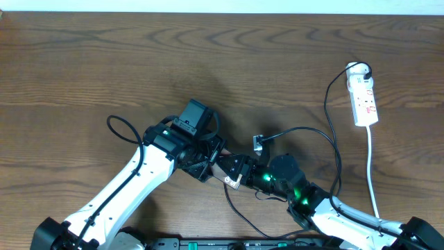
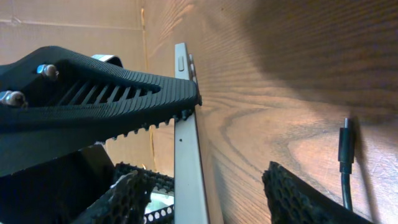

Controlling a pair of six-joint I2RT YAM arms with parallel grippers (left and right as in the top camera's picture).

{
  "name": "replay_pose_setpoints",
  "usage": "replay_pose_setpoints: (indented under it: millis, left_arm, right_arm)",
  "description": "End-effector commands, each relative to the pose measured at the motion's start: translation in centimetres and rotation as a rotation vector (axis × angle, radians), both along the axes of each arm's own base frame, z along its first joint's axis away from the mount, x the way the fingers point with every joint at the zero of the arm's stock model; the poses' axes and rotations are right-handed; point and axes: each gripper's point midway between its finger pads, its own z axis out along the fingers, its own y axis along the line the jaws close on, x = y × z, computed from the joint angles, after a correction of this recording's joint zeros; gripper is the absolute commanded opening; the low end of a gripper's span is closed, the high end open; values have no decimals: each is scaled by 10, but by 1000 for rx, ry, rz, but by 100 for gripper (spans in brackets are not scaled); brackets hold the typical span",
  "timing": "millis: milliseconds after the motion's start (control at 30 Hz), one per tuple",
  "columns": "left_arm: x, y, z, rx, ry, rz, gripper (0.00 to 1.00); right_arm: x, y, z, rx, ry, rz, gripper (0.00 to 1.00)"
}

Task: Plug charger to phone and switch on socket
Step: 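Grip the phone's bottom end with the right gripper beside the left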

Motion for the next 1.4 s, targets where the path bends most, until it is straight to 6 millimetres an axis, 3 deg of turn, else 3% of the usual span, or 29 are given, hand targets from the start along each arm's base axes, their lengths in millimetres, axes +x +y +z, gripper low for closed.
replay_pose_setpoints:
  millis: [0,167,367,600,767,933,1233,1300,1367]
  left_arm:
    - [-2,-10,7,-34,-16,-19,7]
    - [-5,-16,8,-40,-17,-27,7]
    - [-5,-19,9,-48,-14,-17,7]
    - [-5,-19,9,-48,-15,-17,7]
    - [-5,-19,9,-48,-15,-17,8]
    - [-5,-19,9,-48,-15,-17,7]
    - [-5,-19,9,-47,-15,-17,7]
    - [-5,-19,9,-47,-15,-16,15]
    - [-4,-18,9,-45,-17,-14,32]
  right_arm:
    - [-3,7,3,0,-8,10,59]
    - [-4,9,3,-7,-14,4,59]
    - [-4,9,3,-8,-15,3,49]
    - [-4,9,3,-8,-15,2,21]
    - [-4,9,3,-9,-15,2,9]
    - [-4,9,2,-10,-14,2,1]
    - [-4,9,2,-10,-14,1,1]
    - [-4,9,2,-10,-14,1,1]
    - [-4,9,2,-10,-14,1,1]
